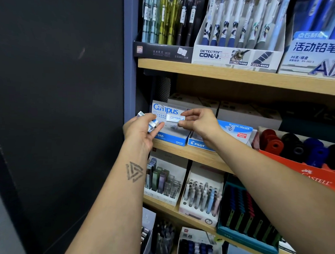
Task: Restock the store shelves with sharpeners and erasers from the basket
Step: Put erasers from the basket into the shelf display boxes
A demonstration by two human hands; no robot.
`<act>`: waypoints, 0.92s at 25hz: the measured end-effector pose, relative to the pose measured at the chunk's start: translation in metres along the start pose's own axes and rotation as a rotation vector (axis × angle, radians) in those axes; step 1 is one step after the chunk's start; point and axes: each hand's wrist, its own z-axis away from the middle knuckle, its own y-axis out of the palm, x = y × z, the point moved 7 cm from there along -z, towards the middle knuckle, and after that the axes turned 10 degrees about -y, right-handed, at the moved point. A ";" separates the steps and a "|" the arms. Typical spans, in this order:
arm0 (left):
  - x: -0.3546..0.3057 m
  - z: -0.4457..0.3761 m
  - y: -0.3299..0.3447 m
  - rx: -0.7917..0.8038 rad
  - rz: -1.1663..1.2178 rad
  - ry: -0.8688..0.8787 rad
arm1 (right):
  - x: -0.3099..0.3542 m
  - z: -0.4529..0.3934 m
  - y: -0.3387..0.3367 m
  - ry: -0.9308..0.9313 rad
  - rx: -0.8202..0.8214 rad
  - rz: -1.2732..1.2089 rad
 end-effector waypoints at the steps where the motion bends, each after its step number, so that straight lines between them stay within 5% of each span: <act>1: -0.002 -0.001 -0.003 -0.024 0.009 0.006 | -0.004 -0.005 -0.005 0.046 -0.062 0.066; 6: -0.004 -0.003 -0.007 -0.038 0.006 -0.006 | -0.002 -0.023 0.005 0.015 0.001 0.643; 12: -0.003 -0.005 -0.006 -0.019 -0.009 -0.009 | -0.011 -0.038 0.040 0.081 0.091 0.779; 17: 0.005 -0.002 0.007 0.161 -0.035 -0.111 | -0.008 -0.036 0.047 0.085 0.120 0.897; 23: 0.016 0.002 0.022 0.268 -0.037 -0.158 | 0.029 -0.009 0.027 -0.079 0.143 0.147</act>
